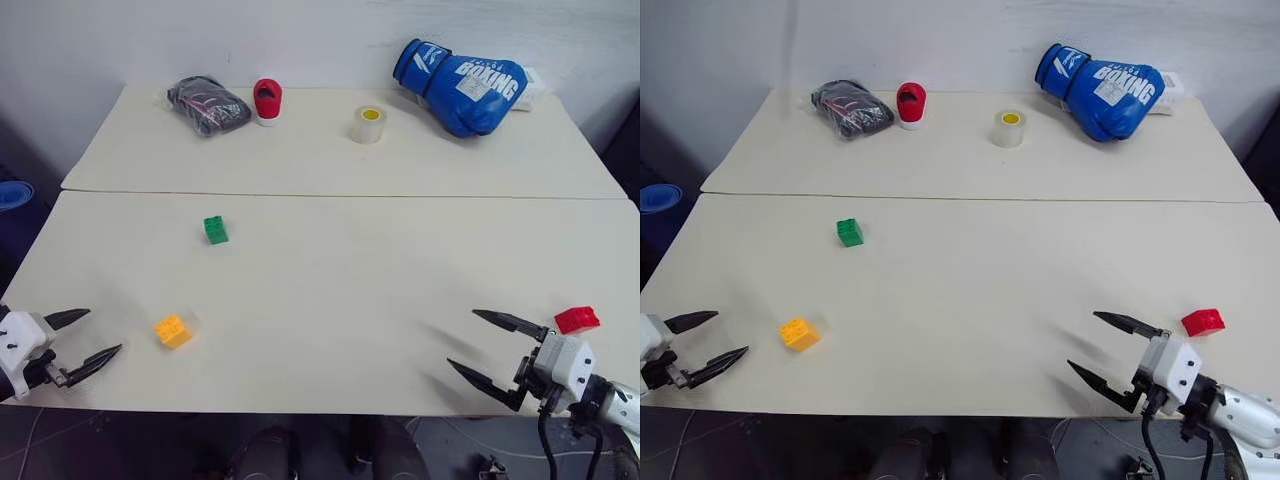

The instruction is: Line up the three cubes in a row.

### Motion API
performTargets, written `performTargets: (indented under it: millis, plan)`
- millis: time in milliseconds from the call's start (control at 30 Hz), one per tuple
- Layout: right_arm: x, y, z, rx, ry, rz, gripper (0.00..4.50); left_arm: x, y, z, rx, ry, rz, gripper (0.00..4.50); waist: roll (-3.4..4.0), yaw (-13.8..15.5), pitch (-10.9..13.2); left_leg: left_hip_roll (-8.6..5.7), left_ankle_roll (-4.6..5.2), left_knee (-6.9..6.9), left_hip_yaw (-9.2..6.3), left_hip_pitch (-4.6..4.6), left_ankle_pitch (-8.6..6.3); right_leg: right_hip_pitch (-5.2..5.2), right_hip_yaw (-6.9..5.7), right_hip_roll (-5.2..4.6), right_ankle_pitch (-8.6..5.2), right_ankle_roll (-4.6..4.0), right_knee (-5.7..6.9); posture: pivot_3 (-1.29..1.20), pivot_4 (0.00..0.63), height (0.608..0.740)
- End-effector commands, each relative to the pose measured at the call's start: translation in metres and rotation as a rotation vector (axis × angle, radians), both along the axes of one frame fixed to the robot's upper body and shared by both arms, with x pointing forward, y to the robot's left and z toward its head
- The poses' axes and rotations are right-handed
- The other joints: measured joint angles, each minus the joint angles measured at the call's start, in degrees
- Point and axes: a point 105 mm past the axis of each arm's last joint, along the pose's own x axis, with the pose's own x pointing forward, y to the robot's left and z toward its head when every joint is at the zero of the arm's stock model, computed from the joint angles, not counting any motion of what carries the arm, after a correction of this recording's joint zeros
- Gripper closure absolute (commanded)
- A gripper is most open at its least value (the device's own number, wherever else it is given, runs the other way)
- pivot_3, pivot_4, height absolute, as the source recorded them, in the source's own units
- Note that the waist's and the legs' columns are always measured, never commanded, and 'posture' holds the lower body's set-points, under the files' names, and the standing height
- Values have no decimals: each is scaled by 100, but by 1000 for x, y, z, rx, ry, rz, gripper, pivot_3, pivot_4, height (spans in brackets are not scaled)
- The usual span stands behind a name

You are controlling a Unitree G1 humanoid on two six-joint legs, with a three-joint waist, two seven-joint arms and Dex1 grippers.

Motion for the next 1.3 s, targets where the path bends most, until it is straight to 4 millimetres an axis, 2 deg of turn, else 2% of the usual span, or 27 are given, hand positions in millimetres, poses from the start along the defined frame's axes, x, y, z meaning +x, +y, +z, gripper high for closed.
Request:
performTargets:
  millis: [33,300,500,600,733,767,867,1067,1233,1300]
  plan:
    - [0,6,5,-6,-24,27,0,3,0,12,32,-44,-11,52,0,4,0,0,0,0,0,0,0,0,0,0,0,0,0,0,150,740]
    - [6,9,4,15,-32,23,0,6,-2,23,-31,-57,-1,52,0,-2,0,0,0,0,0,1,1,0,0,0,0,0,6,0,150,740]
    - [3,8,4,18,-32,13,0,11,-8,28,-44,-67,-17,52,-1,3,-1,0,1,0,1,0,2,1,-1,2,0,0,23,0,150,740]
    - [1,4,8,33,-38,-22,0,18,-14,36,-63,-93,-49,52,-1,10,-1,0,1,0,0,1,3,1,-2,2,0,0,23,0,150,740]
    - [-8,-14,24,170,-38,-176,0,34,-44,63,-207,-141,-168,52,-2,54,-1,-1,0,1,-2,-1,5,3,-3,1,0,1,27,0,150,740]
    - [-15,-21,27,194,-30,-231,0,39,-57,66,-225,-134,-222,52,-2,80,-1,-1,0,0,-3,0,5,5,-3,1,0,1,27,0,150,740]
    - [-34,-53,32,220,-49,-445,0,46,-101,66,-251,-84,-402,52,9,146,-7,-4,-2,1,-3,0,5,7,-2,2,1,1,26,0,150,740]
    - [-56,-104,22,222,-90,-762,0,46,-162,68,-273,-22,-658,52,7,97,-8,-3,-8,1,4,7,6,7,8,8,0,1,27,0,150,740]
    - [-62,-123,7,247,-59,-887,0,43,-182,67,-277,1,-742,52,20,24,-11,-2,-10,0,6,7,7,5,10,12,-1,-1,35,0,150,740]
    - [-54,-126,8,244,-62,-899,0,44,-185,68,-266,-11,-748,52,25,3,-12,-2,-9,0,6,7,9,4,10,11,-2,-2,34,0,150,740]
